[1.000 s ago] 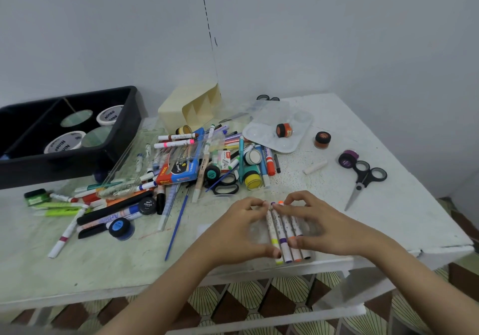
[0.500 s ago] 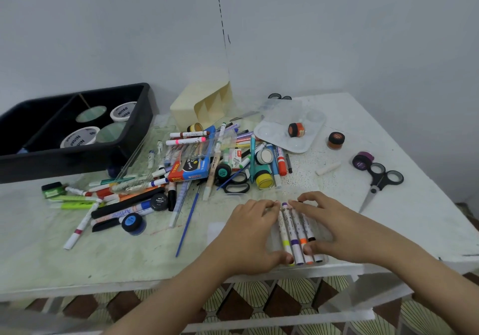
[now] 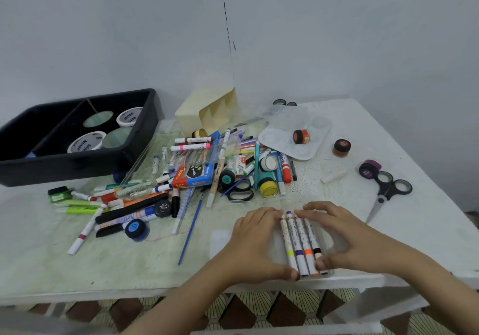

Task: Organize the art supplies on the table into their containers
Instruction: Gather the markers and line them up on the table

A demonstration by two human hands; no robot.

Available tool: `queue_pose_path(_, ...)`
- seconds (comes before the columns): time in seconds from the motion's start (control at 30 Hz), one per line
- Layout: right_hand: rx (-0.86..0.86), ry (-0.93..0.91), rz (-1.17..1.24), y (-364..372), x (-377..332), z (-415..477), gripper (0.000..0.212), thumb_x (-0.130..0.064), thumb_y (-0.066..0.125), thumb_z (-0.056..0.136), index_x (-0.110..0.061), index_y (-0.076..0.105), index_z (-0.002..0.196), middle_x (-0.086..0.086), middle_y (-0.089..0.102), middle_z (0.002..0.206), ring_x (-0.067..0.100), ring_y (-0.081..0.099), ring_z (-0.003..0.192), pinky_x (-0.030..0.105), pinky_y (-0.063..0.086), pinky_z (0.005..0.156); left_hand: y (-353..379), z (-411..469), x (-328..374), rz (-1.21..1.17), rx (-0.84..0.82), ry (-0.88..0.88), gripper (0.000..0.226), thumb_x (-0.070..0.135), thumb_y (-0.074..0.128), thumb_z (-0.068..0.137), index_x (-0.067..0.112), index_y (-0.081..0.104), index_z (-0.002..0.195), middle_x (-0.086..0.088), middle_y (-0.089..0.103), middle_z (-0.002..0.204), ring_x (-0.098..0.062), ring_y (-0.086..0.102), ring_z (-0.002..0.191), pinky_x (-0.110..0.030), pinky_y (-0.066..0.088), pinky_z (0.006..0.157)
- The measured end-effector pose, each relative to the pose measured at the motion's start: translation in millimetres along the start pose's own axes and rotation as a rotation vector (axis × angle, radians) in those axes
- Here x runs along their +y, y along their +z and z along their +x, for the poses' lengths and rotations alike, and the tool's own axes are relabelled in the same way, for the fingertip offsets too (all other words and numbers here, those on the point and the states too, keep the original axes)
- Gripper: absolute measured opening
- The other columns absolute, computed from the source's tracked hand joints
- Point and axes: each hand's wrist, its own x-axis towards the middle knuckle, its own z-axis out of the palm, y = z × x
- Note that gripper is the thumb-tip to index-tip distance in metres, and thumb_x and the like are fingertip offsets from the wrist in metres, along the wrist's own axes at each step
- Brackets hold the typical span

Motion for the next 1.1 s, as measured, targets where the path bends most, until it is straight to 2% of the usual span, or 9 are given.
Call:
queue_pose_path(0.13, -0.064, 0.009, -0.062, -6.7, -1.9, 5.4, 0.083, -0.063, 0.069, 0.065, -0.059, 0.024, 0.133, -0.042, 0.007, 0.132, -0.016, 0.016, 0.123, 0.013, 0.022, 0.099, -6.3, 3.2, 2.5, 0.053, 0.008, -0.017, 0.101, 0.061, 0.079, 0.056, 0.029, 0.029, 0.137, 0.014, 0.029, 0.130, -0.005, 0.024, 0.119, -0.026, 0.024, 0.103)
queue_pose_path(0.23, 0.007, 0.013, -0.049, -19.7, -8.8, 20.8, 0.061, -0.068, 0.062, 0.071, -0.056, 0.039, 0.127, -0.027, 0.028, 0.132, -0.012, 0.039, 0.110, 0.010, 0.034, 0.088, -19.0, 2.1, 3.6, -0.032, 0.021, -0.036, 0.098, 0.061, 0.077, 0.059, 0.034, 0.030, 0.141, 0.019, 0.030, 0.131, 0.000, 0.022, 0.120, -0.022, 0.023, 0.102)
queue_pose_path(0.33, 0.115, 0.006, -0.049, -35.6, -19.7, 54.2, 0.039, -0.053, 0.062, 0.081, -0.047, 0.053, 0.119, -0.018, 0.044, 0.113, -0.004, 0.049, 0.093, 0.013, 0.037, 0.075, -43.5, 3.8, -9.1, -0.211, 0.223, -0.115, 0.066, 0.050, 0.074, 0.070, 0.036, 0.047, 0.129, 0.024, 0.048, 0.113, 0.002, 0.041, 0.108, -0.020, 0.037, 0.093)
queue_pose_path(0.43, 0.224, -0.041, -0.124, -52.3, -32.2, 103.6, 0.031, -0.039, 0.058, 0.088, -0.031, 0.061, 0.118, -0.010, 0.046, 0.101, -0.002, 0.048, 0.083, 0.019, 0.037, 0.078, -78.8, 14.8, -45.7, -0.135, 0.493, -0.194, 0.037, 0.024, 0.070, 0.082, 0.024, 0.059, 0.117, 0.014, 0.059, 0.103, -0.007, 0.051, 0.099, -0.023, 0.042, 0.086)
queue_pose_path(0.57, 0.310, -0.066, -0.180, -68.8, -56.8, 179.4, 0.026, -0.035, 0.055, 0.091, -0.023, 0.066, 0.111, -0.002, 0.047, 0.098, 0.011, 0.050, 0.088, 0.026, 0.039, 0.078, -128.1, 34.5, -97.3, -0.003, 0.649, -0.401, 0.028, 0.013, 0.060, 0.087, 0.021, 0.063, 0.113, 0.007, 0.059, 0.104, -0.013, 0.051, 0.100, -0.031, 0.042, 0.086)
queue_pose_path(0.73, 0.313, -0.067, -0.193, -64.0, -77.4, 262.9, 0.024, -0.033, 0.058, 0.090, -0.018, 0.070, 0.102, 0.001, 0.051, 0.102, 0.013, 0.051, 0.088, 0.029, 0.045, 0.081, -157.4, 49.5, -133.9, 0.002, 0.569, -0.468, 0.029, 0.008, 0.059, 0.087, 0.022, 0.068, 0.110, 0.004, 0.064, 0.110, -0.014, 0.054, 0.107, -0.034, 0.043, 0.094)
queue_pose_path(0.87, 0.195, -0.007, -0.193, -53.5, -78.8, 301.7, 0.023, -0.027, 0.067, 0.084, -0.008, 0.075, 0.094, 0.006, 0.070, 0.098, 0.017, 0.062, 0.087, 0.030, 0.050, 0.073, -159.1, 61.2, -138.3, -0.024, 0.431, -0.465, 0.025, 0.010, 0.061, 0.086, 0.022, 0.071, 0.106, 0.003, 0.065, 0.107, -0.014, 0.058, 0.097, -0.026, 0.044, 0.082)
queue_pose_path(1.0, 0.175, 0.005, -0.101, -48.9, -76.6, 311.4, 0.013, -0.016, 0.069, 0.081, -0.007, 0.075, 0.087, 0.000, 0.065, 0.073, 0.008, 0.052, 0.061, 0.021, 0.039, 0.054, -157.3, 67.4, -144.7, -0.077, 0.396, -0.489, 0.019, 0.012, 0.065, 0.085, 0.024, 0.073, 0.097, 0.006, 0.066, 0.090, -0.014, 0.063, 0.079, -0.038, 0.055, 0.078)
queue_pose_path(1.1, 0.265, -0.013, 0.086, -51.3, -72.6, 306.9, 0.010, -0.017, 0.068, 0.082, -0.009, 0.073, 0.086, 0.004, 0.065, 0.077, 0.013, 0.054, 0.065, 0.021, 0.042, 0.057, -156.7, 67.1, -145.3, -0.121, 0.425, -0.489, 0.015, 0.008, 0.064, 0.084, 0.022, 0.071, 0.085, 0.007, 0.063, 0.080, -0.011, 0.062, 0.065, -0.034, 0.058, 0.066)
